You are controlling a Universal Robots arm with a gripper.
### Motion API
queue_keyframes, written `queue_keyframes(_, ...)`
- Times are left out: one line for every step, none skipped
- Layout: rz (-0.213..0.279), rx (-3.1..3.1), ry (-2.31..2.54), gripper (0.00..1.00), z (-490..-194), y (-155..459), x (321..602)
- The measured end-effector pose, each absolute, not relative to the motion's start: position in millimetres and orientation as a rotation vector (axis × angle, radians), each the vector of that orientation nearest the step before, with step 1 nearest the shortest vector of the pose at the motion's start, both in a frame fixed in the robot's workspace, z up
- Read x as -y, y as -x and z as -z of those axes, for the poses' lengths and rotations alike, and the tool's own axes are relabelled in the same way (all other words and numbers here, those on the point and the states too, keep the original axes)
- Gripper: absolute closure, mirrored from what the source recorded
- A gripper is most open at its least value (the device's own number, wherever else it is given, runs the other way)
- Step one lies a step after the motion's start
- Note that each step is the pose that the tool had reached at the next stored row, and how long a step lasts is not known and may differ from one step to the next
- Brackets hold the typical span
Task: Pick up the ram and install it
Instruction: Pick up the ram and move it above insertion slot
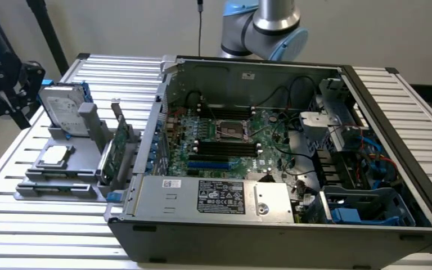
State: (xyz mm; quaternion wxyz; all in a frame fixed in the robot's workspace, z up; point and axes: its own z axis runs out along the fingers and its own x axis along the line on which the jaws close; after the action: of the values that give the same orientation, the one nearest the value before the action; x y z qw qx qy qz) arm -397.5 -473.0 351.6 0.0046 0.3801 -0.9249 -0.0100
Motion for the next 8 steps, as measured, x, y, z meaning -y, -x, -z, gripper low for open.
queue_keyframes(0.031,2.886,-1.216,0.89,-351.5,397.5,473.0)
queue_keyframes(0.031,2.874,-1.244,0.89,-351.3,397.6,472.9)
queue_keyframes(0.031,2.863,-1.270,0.89,-351.2,397.5,472.9)
queue_keyframes(0.031,2.851,-1.295,0.89,-351.1,397.5,472.9)
queue_keyframes(0.030,2.839,-1.321,0.89,-350.9,397.5,472.9)
queue_keyframes(0.030,2.827,-1.346,0.89,-350.8,397.5,472.9)
queue_keyframes(0.030,2.814,-1.371,0.89,-350.7,397.5,472.9)
queue_keyframes(0.030,2.802,-1.397,0.89,-350.6,397.5,473.0)
